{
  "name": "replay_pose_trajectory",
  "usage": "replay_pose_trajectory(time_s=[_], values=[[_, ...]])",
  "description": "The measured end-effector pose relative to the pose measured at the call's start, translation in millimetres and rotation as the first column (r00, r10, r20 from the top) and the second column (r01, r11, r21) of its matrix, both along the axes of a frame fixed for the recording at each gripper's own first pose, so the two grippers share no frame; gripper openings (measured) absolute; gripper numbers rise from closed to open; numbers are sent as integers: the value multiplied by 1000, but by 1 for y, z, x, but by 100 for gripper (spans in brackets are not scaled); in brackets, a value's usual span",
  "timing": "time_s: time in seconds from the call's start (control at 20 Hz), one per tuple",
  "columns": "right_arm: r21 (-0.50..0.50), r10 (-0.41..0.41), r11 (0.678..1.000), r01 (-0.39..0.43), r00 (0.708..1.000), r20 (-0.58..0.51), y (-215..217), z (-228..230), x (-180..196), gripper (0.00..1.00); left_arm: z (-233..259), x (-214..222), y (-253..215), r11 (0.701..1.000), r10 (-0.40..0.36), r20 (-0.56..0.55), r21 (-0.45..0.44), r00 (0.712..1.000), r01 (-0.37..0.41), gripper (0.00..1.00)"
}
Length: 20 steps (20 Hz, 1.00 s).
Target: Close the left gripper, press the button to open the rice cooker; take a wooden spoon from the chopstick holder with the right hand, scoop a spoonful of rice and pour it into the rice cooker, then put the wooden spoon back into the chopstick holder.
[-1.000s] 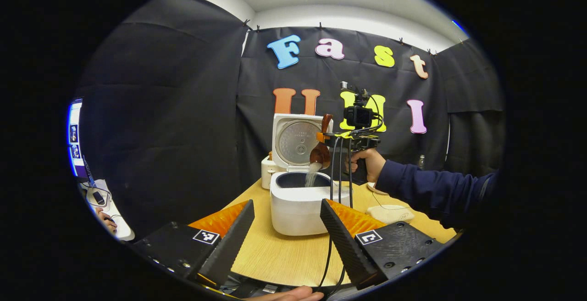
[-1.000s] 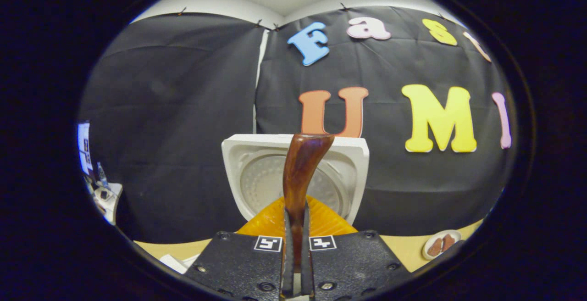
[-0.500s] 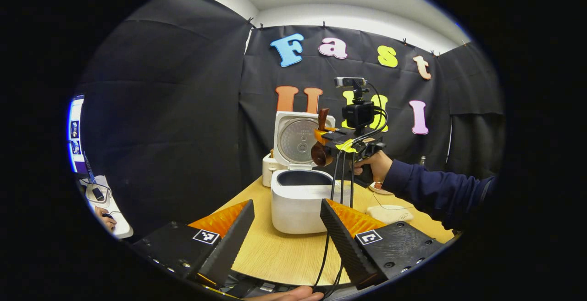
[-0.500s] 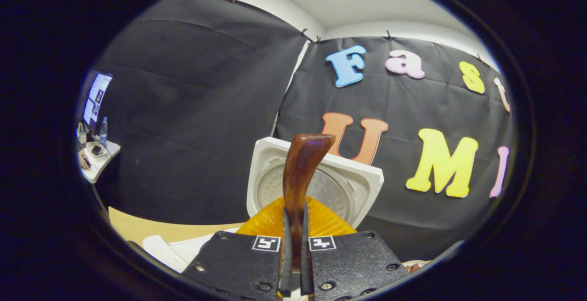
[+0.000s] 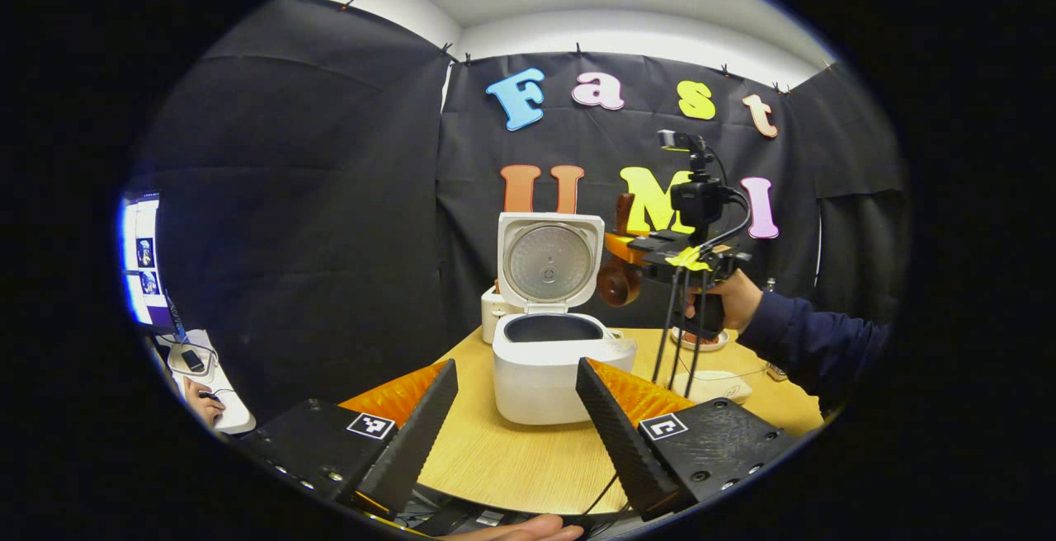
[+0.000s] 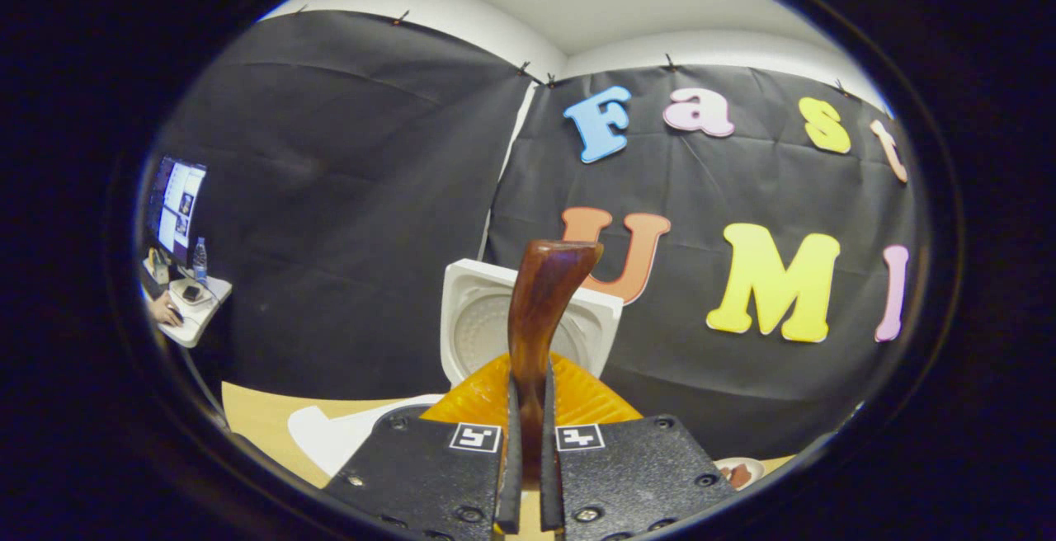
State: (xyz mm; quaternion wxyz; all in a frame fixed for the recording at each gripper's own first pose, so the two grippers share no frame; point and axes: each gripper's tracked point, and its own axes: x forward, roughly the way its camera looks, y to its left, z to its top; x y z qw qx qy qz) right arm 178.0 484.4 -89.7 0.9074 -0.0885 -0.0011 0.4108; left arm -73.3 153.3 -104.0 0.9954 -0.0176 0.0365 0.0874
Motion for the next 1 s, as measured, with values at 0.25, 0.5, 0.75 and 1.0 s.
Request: replay_pose_trajectory(time_s=[0.25, 0.5, 0.75, 1.0], values=[[77, -100, 991, 110, 988, -121, -96, 10, 17, 11, 9, 13, -21, 1000, 0, 18, -15, 1000, 1, 92], [138, -200, 964, 226, 963, -178, -189, 34, 40, 12, 21, 36, -54, 999, -44, 42, -22, 998, 45, 92], [140, -270, 944, 298, 944, -192, -262, 38, 41, 13, 34, 67, -89, 995, -99, 59, -17, 993, 100, 92], [107, -336, 928, 357, 926, -172, -326, 43, 37, 14, 41, 96, -122, 988, -154, 67, 6, 986, 154, 92]])
